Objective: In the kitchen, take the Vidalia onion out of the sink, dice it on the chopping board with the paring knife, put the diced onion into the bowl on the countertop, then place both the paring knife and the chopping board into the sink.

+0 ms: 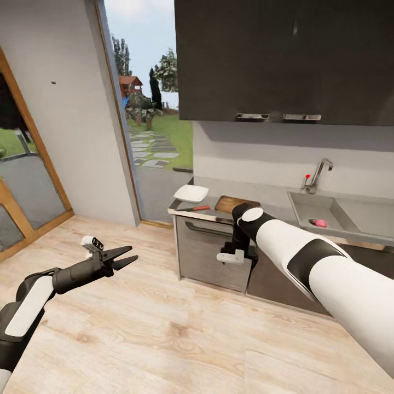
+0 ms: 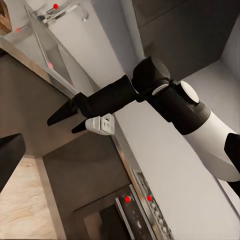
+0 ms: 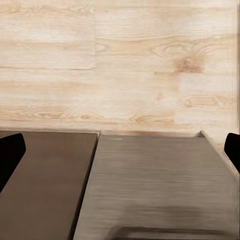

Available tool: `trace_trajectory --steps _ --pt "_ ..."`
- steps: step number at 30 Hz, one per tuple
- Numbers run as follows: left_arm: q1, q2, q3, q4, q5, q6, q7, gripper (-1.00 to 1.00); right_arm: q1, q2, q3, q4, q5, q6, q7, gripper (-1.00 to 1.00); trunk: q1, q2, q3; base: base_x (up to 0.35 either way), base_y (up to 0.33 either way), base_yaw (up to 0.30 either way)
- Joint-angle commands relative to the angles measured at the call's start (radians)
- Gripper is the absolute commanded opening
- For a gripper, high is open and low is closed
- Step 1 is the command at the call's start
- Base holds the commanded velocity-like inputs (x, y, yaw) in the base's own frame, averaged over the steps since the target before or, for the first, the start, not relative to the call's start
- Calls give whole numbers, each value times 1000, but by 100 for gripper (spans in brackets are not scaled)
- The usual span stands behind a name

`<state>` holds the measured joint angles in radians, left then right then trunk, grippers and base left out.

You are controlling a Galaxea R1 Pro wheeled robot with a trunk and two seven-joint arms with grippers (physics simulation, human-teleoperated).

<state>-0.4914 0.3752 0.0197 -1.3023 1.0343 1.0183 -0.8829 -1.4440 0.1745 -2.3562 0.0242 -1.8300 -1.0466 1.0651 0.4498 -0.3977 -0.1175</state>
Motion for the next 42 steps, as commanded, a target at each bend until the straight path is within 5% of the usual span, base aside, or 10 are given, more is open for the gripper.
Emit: trace_trajectory --steps 1,38,42 --pt "-1 1 0 0 -2 3 -4 100 -1 0 0 0 -9 -1 10 100 0 -2 -1 -278 54 75" --pt "-1 -7 0 0 -2 0 -3 100 -1 0 0 2 -14 -1 2 100 0 -2 13 -18 3 10" --pt "-1 -11 20 23 6 3 -9 100 -24 0 0 25 -27 11 -13 100 0 -2 13 0 0 0"
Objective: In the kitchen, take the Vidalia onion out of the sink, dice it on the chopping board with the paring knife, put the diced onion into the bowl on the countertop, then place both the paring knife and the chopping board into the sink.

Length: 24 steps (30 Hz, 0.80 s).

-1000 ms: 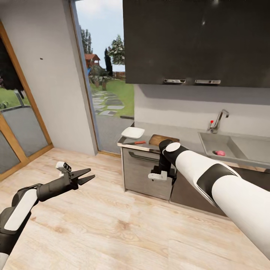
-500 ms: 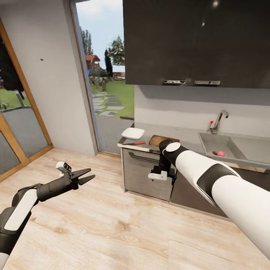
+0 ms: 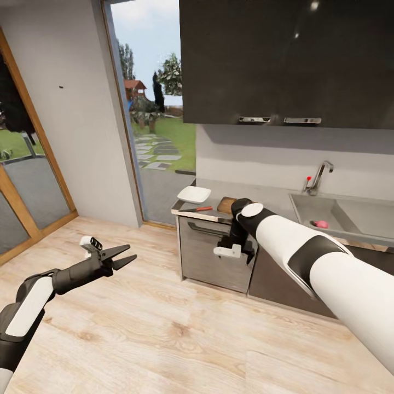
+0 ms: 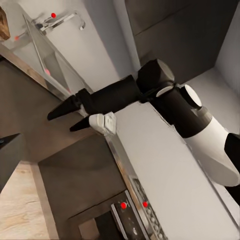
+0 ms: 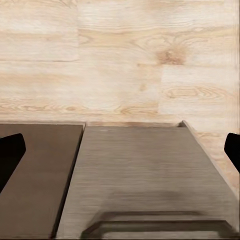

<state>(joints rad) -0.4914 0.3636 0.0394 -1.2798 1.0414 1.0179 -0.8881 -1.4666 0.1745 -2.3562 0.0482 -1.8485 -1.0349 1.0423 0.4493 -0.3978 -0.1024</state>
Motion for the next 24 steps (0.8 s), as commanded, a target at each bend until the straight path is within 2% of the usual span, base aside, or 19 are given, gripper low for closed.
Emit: trace_trajectory --steps 1,5,12,18,24 --pt "-1 0 1 6 -1 4 -4 100 -7 0 0 6 -8 0 10 100 1 -2 -2 0 0 0" --pt "0 -2 -14 27 -17 -3 7 100 -29 0 0 6 1 -11 29 100 1 -2 -2 0 0 0" --pt "1 -6 -53 66 -61 -38 7 100 -25 0 0 -33 9 -12 66 100 1 -2 -2 0 0 0" --pt "1 -6 -87 100 -64 -68 8 100 -24 0 7 -16 44 -12 72 100 1 -2 -2 0 0 0" --pt "1 -2 -121 133 -64 -68 8 100 -24 0 45 -13 80 -12 68 100 1 -2 -2 0 0 0"
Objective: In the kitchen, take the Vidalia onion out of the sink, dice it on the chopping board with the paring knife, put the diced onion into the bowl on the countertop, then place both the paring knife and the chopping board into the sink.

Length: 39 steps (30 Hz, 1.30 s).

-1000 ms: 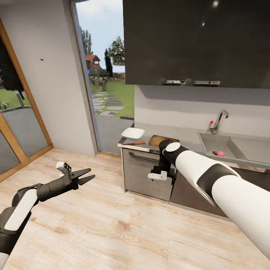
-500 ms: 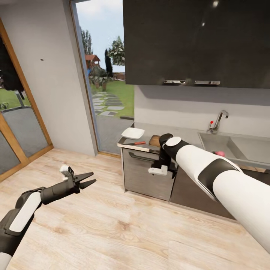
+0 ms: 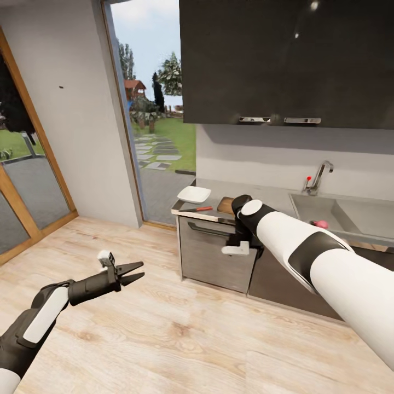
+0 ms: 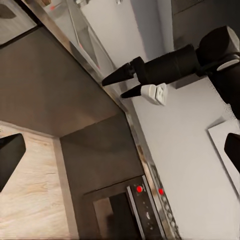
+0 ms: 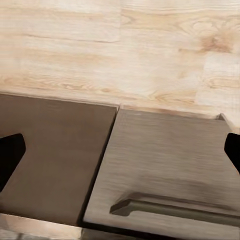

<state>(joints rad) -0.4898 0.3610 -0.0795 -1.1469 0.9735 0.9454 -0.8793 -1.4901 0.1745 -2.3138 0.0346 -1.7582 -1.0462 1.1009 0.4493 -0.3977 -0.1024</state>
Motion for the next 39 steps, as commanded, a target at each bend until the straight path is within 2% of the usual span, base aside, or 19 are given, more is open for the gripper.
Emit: trace_trajectory --steps 1,5,6,10,12,14,17,19,20,22,24,26,29,31,33,35,36,37,39 --pt "-1 1 -5 6 4 4 -1 100 -1 0 8 1 -5 -1 8 100 1 -2 -2 0 0 0" --pt "-1 3 -5 28 1 4 -1 100 0 0 33 1 19 -1 -8 100 1 -2 -2 0 0 0" --pt "-1 4 -5 124 -3 4 -1 100 5 0 190 1 482 -1 -9 100 1 -2 -2 0 0 0" --pt "-1 6 -5 125 -8 6 -1 100 27 0 235 1 618 -1 -11 100 1 -2 -2 0 0 0" --pt "-1 6 -5 123 -9 7 -1 100 85 0 256 2 724 -1 -12 100 1 -2 -2 0 0 0" --pt "-1 6 -5 122 -9 8 -1 100 105 0 267 2 771 -1 -12 100 1 -2 -2 0 0 0" --pt "-1 6 -6 117 -8 12 -2 100 177 0 305 2 965 -1 -13 100 1 -2 -2 0 0 0" --pt "-1 6 -6 116 -9 13 -2 100 199 0 314 2 1029 -1 -13 100 1 -2 -2 0 0 0" --pt "-1 6 -6 118 -9 13 -2 100 229 0 332 1 1134 -1 -13 100 1 -2 -2 0 0 0" --pt "-1 6 -6 121 -10 13 -2 100 270 0 372 0 1227 -1 -13 100 1 -2 -2 0 0 0" --pt "-1 7 -6 121 -12 13 -1 100 306 0 464 0 1241 -1 -12 100 1 -2 -2 0 0 0" --pt "-1 7 -6 122 -14 13 -1 100 372 0 775 0 1216 -1 -12 100 1 -2 -2 0 0 0" --pt "-1 7 -6 122 -15 14 -1 100 434 0 1094 4 1170 -1 -12 100 1 -2 -2 0 0 0" --pt "-1 7 -6 122 -15 14 -1 100 463 0 1175 4 1182 -1 -12 100 1 -2 -2 0 0 0" --pt "-1 7 -6 123 -15 14 -1 100 504 0 1255 4 1279 -1 -9 100 1 -2 -2 0 0 0" --pt "-1 7 -6 123 -15 14 -1 100 544 0 1292 3 1453 -1 -7 100 1 -2 -2 0 0 0" --pt "-1 7 -6 123 -15 15 -1 100 548 0 1296 3 1490 -1 -6 100 1 -2 -2 0 0 0" --pt "-1 9 -6 122 -15 15 -2 100 556 0 1302 2 1594 -1 -6 100 1 -2 -2 0 0 0" --pt "-1 12 -6 122 -15 15 -2 100 561 0 1307 1 1718 -1 -6 100 1 -2 -2 0 0 0"
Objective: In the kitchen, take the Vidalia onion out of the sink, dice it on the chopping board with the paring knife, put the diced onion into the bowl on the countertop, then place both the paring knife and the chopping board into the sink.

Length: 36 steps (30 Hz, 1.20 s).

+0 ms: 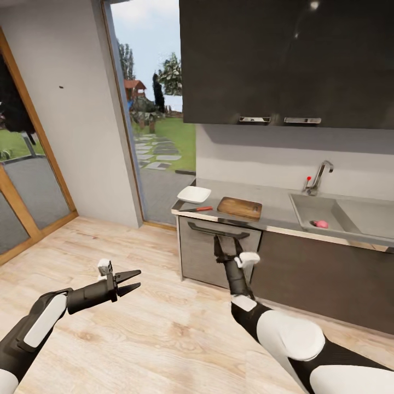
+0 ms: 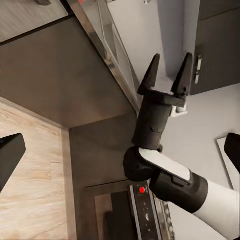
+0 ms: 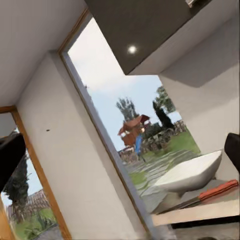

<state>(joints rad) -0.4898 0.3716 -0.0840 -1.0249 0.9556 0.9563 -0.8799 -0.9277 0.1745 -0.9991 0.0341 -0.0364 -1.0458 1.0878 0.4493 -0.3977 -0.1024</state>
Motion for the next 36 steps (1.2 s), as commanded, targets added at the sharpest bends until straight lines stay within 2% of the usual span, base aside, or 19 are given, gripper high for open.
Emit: trace_trajectory --steps 1,2,3,5,6,7,8,10,11,13,14,15,17,21,24,26,28,32,36 --pt "-1 2 -2 0 3 4 -1 100 0 0 -6 1 56 -1 6 100 1 -2 -2 0 0 0" --pt "-1 2 -2 0 3 4 -1 100 1 0 -4 0 121 -1 4 100 1 -2 -2 0 0 0" --pt "-1 2 -2 0 3 4 -2 100 1 0 -4 0 152 -1 3 100 1 -2 -2 0 0 0" --pt "-1 1 -2 -1 4 4 -2 100 2 0 -3 -3 257 -1 -3 100 1 -2 -2 0 0 0" --pt "-1 1 -2 -1 4 4 -2 100 3 0 -3 -5 339 89 -41 100 1 -2 -2 0 0 0" --pt "-1 1 -2 -1 4 4 -2 100 3 0 -4 -5 356 125 -78 100 1 -2 -2 0 0 0" --pt "-1 1 -2 -1 4 4 -2 100 3 0 -3 -6 370 157 -128 100 1 -2 -2 0 0 0" --pt "-1 0 -2 -1 5 4 -2 100 3 0 -2 -6 409 229 -289 100 1 -2 -2 0 0 0" --pt "-1 -1 -2 -1 5 4 -2 100 3 0 -3 -6 448 278 -390 100 1 -2 -2 0 0 0" --pt "-1 -2 -2 -1 5 4 -2 100 3 0 -4 -6 506 346 -488 100 1 -2 -2 0 0 0" --pt "-1 -3 -2 -1 5 4 -2 100 3 0 -6 -6 546 402 -552 100 1 -2 -2 0 0 0" --pt "-1 -3 -2 -1 5 4 -2 100 3 0 -8 -5 597 499 -642 100 1 -2 -2 0 0 0" --pt "-1 -3 -2 0 6 4 -1 100 3 0 -9 -5 645 654 -736 100 1 -2 -2 0 0 0" --pt "-1 -2 -3 4 4 2 0 100 3 0 -8 -5 671 779 -777 100 1 -2 -2 0 0 0" --pt "-1 -1 -3 14 -12 1 1 100 3 0 -8 -5 701 825 -783 100 1 -2 -2 0 0 0" --pt "-1 0 -3 27 -53 -1 1 100 3 0 -9 -5 728 893 -788 100 1 -2 -2 0 0 0" --pt "-1 0 -3 47 -113 -5 1 100 3 0 -8 -5 740 957 -790 100 1 -2 -2 0 0 0" --pt "-1 -3 -3 69 -205 -13 0 100 3 0 -7 -4 753 1008 -788 100 1 -2 -2 0 0 0" --pt "-1 -3 -3 75 -261 -89 -1 100 3 0 -7 -2 810 1074 -777 100 1 -2 -2 0 0 0"
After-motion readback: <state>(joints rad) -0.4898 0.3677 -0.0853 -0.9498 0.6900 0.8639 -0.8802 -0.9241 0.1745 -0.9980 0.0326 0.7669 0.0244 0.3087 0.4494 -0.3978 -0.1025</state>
